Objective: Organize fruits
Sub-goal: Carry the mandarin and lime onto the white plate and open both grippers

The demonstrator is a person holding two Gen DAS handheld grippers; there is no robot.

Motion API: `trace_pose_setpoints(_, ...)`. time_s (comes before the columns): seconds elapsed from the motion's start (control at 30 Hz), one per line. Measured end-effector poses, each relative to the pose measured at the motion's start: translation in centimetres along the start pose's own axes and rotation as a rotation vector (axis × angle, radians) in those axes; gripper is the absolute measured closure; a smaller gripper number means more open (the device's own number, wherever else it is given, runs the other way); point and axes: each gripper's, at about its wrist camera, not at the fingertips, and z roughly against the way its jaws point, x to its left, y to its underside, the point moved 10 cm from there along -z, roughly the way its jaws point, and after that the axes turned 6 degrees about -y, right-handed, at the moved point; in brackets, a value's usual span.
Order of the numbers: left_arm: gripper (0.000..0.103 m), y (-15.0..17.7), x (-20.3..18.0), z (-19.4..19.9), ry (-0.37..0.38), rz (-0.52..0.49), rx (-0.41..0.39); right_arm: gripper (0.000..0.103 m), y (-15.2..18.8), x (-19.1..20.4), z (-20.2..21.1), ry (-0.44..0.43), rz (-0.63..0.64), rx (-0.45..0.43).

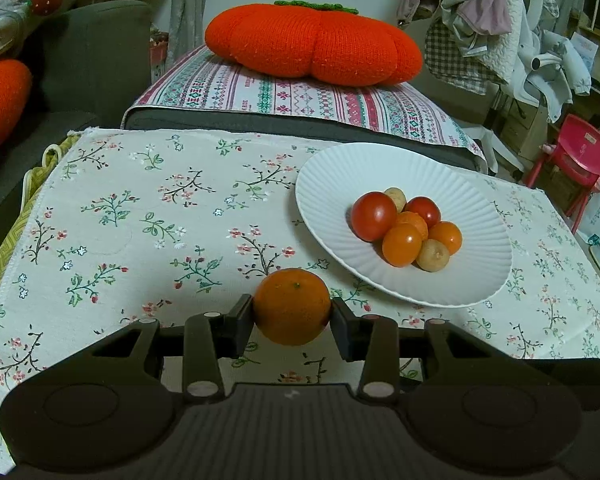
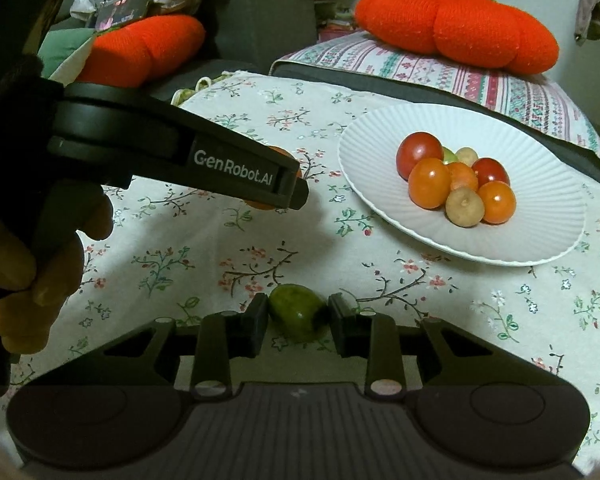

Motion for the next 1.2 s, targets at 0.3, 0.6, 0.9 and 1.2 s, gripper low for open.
trace_pose_setpoints(0.3, 0.082, 0.0, -0.1, 0.0, -0.002, -0.005, -0.005, 0.074, 0.0, -0.1, 0.1, 0.013, 0.002, -0.002)
trace_pose_setpoints(0.6, 0.082, -0.5, 0.1, 0.7, 0.004, 0.012, -0.018, 0.074, -0.7, -0.4, 1.1, 0.009, -0.017, -0.033)
trace_pose_setpoints(0.9, 0.081, -1.0, -0.3, 1.5, 0.025, 0.019, -0.046, 0.074, -2.2, -3.3, 3.9, 0.049, -0.099, -0.137)
trace_pose_setpoints(1.2, 0.081, -2.0, -1.8, 2.1, 0.054, -0.001, -0.106, 0.074, -3.3, -8.0, 6.9, 0.084, -0.236, -0.256)
